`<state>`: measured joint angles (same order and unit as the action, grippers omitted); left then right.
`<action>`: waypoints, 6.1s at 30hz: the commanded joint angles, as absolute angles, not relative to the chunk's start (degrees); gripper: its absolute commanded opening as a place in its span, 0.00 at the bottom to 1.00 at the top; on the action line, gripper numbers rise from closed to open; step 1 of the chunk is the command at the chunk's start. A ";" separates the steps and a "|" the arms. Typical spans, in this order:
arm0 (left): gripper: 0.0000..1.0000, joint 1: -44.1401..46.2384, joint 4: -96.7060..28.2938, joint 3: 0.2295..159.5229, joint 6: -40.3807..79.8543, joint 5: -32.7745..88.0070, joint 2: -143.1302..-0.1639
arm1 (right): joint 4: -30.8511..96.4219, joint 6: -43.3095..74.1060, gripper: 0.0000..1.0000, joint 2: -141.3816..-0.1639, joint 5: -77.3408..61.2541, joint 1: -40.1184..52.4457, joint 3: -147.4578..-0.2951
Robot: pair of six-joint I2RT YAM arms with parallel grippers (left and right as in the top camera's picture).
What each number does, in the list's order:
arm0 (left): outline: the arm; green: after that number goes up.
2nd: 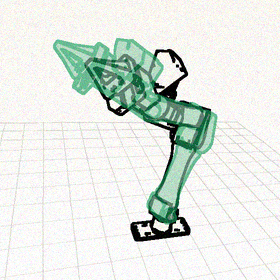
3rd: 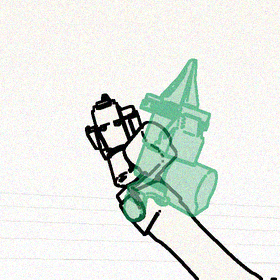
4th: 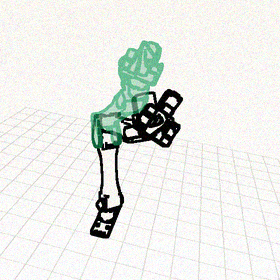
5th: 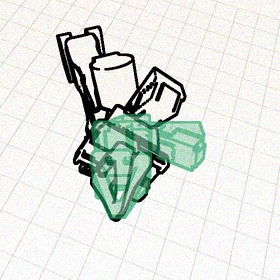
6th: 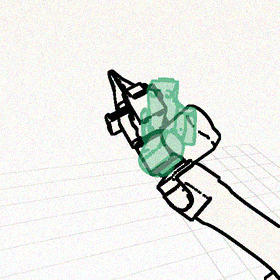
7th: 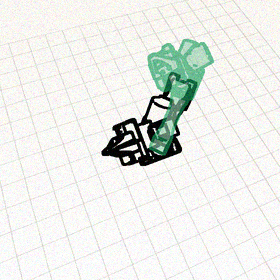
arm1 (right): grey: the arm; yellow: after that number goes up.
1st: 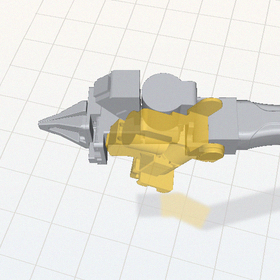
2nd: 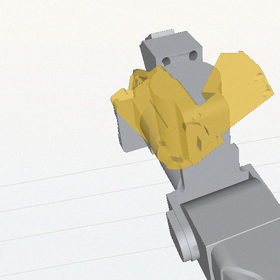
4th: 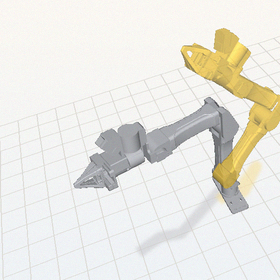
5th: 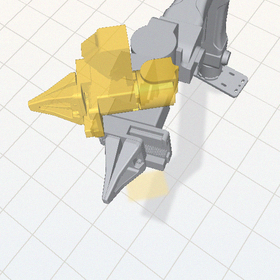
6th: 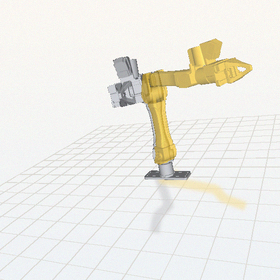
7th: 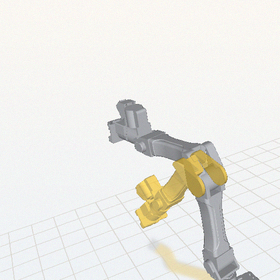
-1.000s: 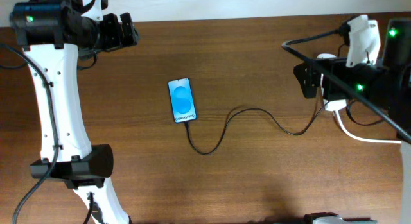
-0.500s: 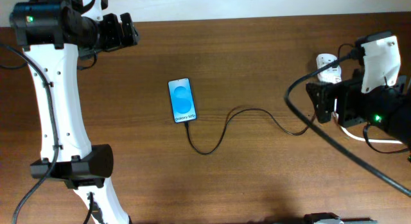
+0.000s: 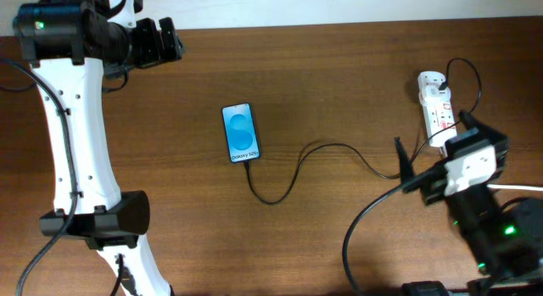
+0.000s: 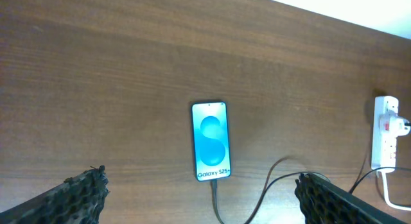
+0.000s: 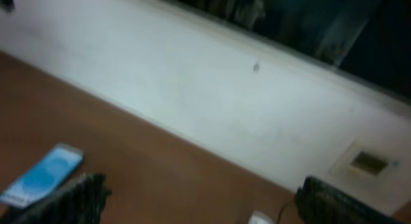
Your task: Plug charger to phone and switch on socket
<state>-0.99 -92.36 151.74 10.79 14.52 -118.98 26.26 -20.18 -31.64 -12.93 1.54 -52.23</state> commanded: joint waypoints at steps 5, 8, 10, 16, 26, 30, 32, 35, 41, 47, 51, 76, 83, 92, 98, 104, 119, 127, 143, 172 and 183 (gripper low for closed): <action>0.99 -0.91 -92.49 152.03 11.29 14.09 -118.91 | 4.21 -20.78 0.98 -9.04 -13.08 1.87 -18.39; 0.99 -0.91 -92.51 152.03 11.29 14.09 -118.91 | 1.04 -20.78 0.98 -2.81 -15.88 1.87 -11.66; 0.99 -0.91 -92.51 152.03 11.29 14.09 -118.91 | 1.06 -20.78 0.98 -0.82 -15.86 1.87 -8.62; 0.99 -0.91 -92.51 152.03 11.29 14.09 -118.91 | 0.97 -20.78 0.98 -0.19 -15.88 1.87 -4.34; 0.99 -0.91 -92.49 152.03 11.29 14.09 -118.91 | 3.18 -19.05 0.98 -0.21 -15.86 1.87 -0.32; 0.99 -0.91 -92.49 152.03 11.29 14.09 -118.91 | 3.18 -19.05 0.98 -0.21 -15.88 1.87 -0.32; 0.99 -0.91 -92.49 152.03 11.29 14.09 -118.91 | 3.18 -19.05 0.98 -0.21 -15.86 1.87 -0.32; 0.99 -0.91 -92.49 152.03 11.29 14.09 -118.91 | 3.18 -19.05 0.98 -0.21 -15.86 1.87 -0.32; 0.99 -0.91 -92.49 152.03 11.29 14.09 -118.91 | 3.18 -19.05 0.98 -0.21 -15.86 1.87 -0.32; 0.99 -0.86 -93.14 150.63 11.27 14.06 -116.51 | 3.18 -19.03 0.98 -0.21 -15.88 1.87 -0.32; 0.99 -1.30 -78.50 116.05 8.95 6.92 -94.02 | 3.18 -19.05 0.98 -0.21 -15.86 1.87 -0.32; 0.99 1.83 3.77 1.37 -30.15 6.50 -5.56 | 3.18 -19.05 0.99 -0.21 -15.86 1.87 -0.32; 0.99 1.87 -4.08 0.49 -29.85 6.37 -0.27 | 3.18 -19.03 0.98 -0.21 -15.86 1.87 -0.32; 0.99 1.83 -4.08 0.49 -29.85 6.35 -0.30 | 3.18 -19.05 0.98 -0.21 -15.86 1.87 -0.32; 0.99 1.83 -4.08 0.49 -29.85 6.37 -0.30 | 3.18 -19.05 0.99 -0.21 -15.88 1.87 -0.32; 0.99 1.83 -4.08 0.49 -29.85 6.37 -0.30 | 3.18 -19.03 0.98 -0.21 -15.86 1.87 -0.32; 0.99 1.83 -4.08 0.49 -29.85 6.37 -0.30 | 3.18 -19.03 0.98 -0.21 -15.86 1.87 -0.32; 0.99 1.83 -4.08 0.49 -29.85 6.37 -0.30 | 3.18 -19.05 0.98 -0.21 -15.88 1.87 -0.32; 0.99 1.83 -4.08 0.49 -29.85 6.37 -0.30 | 3.18 -19.05 0.98 -0.32 -15.86 1.87 -0.32; 0.99 1.83 -4.08 0.49 -29.85 6.37 -0.30 | 3.18 -19.05 0.98 -0.32 -15.86 1.87 -0.32; 0.99 1.83 -4.08 0.49 -29.85 6.37 -0.30 | 3.18 -19.05 0.98 -0.32 -15.86 1.87 -0.32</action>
